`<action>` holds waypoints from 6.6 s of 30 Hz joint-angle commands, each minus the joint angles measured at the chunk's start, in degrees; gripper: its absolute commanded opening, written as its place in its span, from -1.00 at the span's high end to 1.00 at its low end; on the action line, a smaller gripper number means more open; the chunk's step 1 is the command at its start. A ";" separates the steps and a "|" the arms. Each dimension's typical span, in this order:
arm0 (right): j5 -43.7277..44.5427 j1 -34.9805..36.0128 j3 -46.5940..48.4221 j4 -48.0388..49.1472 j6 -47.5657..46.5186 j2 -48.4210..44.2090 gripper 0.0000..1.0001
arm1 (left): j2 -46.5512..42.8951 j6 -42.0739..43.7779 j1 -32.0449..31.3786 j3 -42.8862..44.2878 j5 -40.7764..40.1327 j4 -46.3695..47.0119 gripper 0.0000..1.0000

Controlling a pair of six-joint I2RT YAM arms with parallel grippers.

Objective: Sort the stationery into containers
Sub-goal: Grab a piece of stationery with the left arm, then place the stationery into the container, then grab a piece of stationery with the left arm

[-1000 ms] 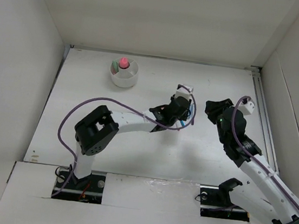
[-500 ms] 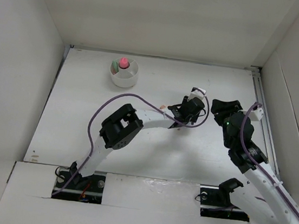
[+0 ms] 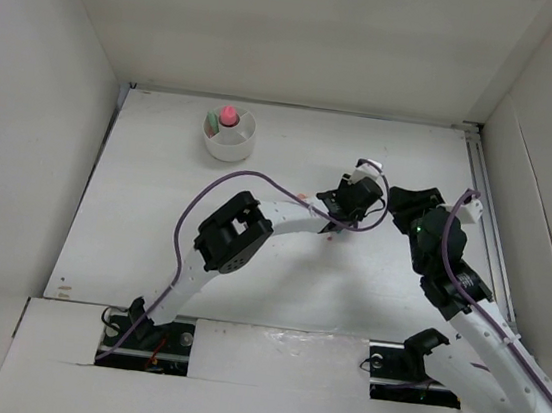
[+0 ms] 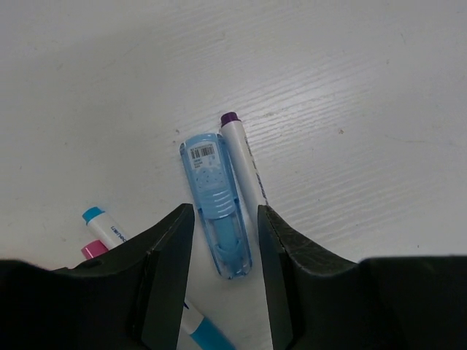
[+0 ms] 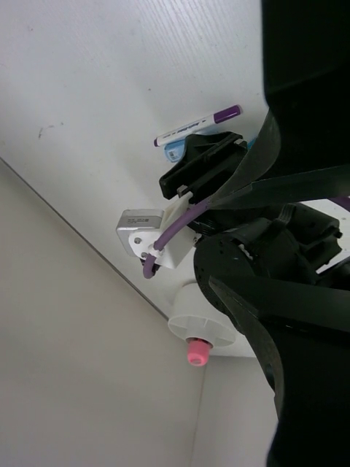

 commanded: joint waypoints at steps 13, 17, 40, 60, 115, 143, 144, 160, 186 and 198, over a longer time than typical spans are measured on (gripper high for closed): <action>-2.94 -0.89 0.13 3.38 -1.30 0.08 0.07 | 6.00 1.20 1.76 10.25 -0.71 -3.65 0.32; -3.73 -0.89 0.13 3.38 -1.31 0.08 0.07 | 6.63 1.73 1.76 11.49 -1.24 -3.65 0.32; -6.80 -0.89 -0.40 5.57 -2.36 0.08 0.07 | -9.71 3.84 4.21 1.75 4.02 5.74 0.92; -10.32 -0.89 -0.40 6.10 -3.42 1.66 0.00 | -22.65 6.46 30.58 -9.35 5.54 15.94 0.92; -12.17 -1.42 0.13 7.16 -5.53 4.83 -0.07 | -9.90 15.97 34.01 -8.02 -4.23 22.10 0.76; -11.48 -1.42 0.13 7.68 -5.53 4.74 0.78 | -23.87 2.10 23.75 -16.95 11.21 16.73 0.63; -11.47 -1.42 0.13 7.68 -5.53 4.74 0.84 | -24.48 -0.87 22.68 -18.29 11.93 16.74 0.63; -12.17 -1.42 0.66 7.68 -5.53 5.80 0.44 | -30.02 -16.81 12.48 -40.18 11.67 13.30 0.64; -15.77 -1.42 1.71 7.68 -6.06 8.52 0.07 | -24.40 -19.80 12.48 -38.70 13.96 17.97 0.32; -17.44 -1.42 2.24 7.68 -6.58 9.58 0.02 | -16.59 -19.80 12.48 -30.79 10.97 13.94 0.30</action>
